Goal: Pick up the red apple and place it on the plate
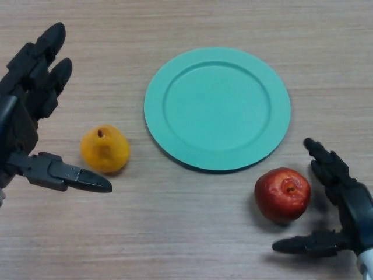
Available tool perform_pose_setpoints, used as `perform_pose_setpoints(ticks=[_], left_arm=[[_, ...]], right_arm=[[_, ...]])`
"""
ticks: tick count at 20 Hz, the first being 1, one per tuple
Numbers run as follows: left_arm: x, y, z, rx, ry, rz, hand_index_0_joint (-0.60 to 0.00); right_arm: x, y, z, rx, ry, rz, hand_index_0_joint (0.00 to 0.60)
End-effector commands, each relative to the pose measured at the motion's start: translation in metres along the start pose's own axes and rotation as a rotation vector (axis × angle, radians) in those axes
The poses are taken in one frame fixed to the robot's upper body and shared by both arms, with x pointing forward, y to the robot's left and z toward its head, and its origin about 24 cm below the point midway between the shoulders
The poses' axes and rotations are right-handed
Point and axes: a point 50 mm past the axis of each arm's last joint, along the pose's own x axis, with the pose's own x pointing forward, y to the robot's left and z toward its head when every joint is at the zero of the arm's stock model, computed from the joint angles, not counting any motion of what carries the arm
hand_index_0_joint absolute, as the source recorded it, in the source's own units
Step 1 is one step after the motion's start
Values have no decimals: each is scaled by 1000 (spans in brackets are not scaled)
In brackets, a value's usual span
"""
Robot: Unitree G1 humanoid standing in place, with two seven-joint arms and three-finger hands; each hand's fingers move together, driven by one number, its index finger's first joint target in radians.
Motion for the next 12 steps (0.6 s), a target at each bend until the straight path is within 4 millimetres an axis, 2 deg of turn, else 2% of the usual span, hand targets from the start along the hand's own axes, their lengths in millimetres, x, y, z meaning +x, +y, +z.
perform_pose_setpoints(ticks=[1,3,5,6,7,8,9,10,11,12], left_arm=[[-7,16,31,43,-165,90,0],[-7,21,33,22,-164,120,0],[-7,26,31,26,-173,147,0],[-7,30,29,35,-176,174,0],[-8,31,28,25,-180,190,0],[-9,32,26,23,-178,196,0],[-9,33,26,24,-178,199,0],[-10,32,25,22,-176,204,0],[-11,32,26,23,-176,204,0],[-9,32,28,30,-186,210,0]], right_arm=[[7,-6,3,-107,19,-26,600],[9,-6,9,-134,29,2,600],[16,-11,26,-142,-2,12,600],[24,-17,42,-129,-36,13,600],[27,-19,50,-128,-54,14,600],[34,-23,68,-93,-104,12,600],[36,-24,75,-87,-124,11,600],[46,-23,96,-67,-193,16,600],[50,-22,104,-46,-215,20,600],[64,-16,118,-59,-269,27,600]])
